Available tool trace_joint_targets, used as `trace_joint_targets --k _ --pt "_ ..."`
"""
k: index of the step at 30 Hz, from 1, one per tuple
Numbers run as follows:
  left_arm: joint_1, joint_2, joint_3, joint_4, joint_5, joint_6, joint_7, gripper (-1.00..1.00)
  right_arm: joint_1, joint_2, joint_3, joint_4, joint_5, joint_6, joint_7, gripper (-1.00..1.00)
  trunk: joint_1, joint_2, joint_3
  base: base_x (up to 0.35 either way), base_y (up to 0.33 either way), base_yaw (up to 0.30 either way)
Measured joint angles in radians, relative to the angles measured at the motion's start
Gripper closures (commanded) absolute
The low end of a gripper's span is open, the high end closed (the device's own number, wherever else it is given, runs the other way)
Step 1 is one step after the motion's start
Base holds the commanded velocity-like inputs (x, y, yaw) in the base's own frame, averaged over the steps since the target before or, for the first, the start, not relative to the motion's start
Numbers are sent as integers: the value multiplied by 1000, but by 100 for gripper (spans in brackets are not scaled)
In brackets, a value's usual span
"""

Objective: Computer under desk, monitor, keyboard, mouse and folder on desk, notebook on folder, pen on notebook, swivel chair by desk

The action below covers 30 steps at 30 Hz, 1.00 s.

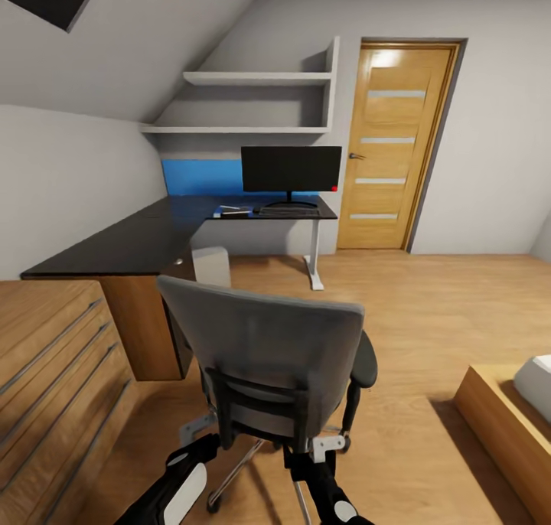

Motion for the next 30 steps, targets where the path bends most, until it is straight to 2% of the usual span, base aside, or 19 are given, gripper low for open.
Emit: trace_joint_targets --k 17,22,30 --pt "0 1 1 1 1 0 3 -100 0 0 3 8 5 -1 2 -100 0 0 0 300 -156 75" --pt "0 2 0 1 -2 0 3 -100 0 0 1 12 -8 -20 -1 -100 0 0 0 313 -128 25" --pt "0 2 -1 25 -5 -1 -1 -100 0 0 -2 12 -13 -27 -1 -100 0 0 0 313 -127 168"
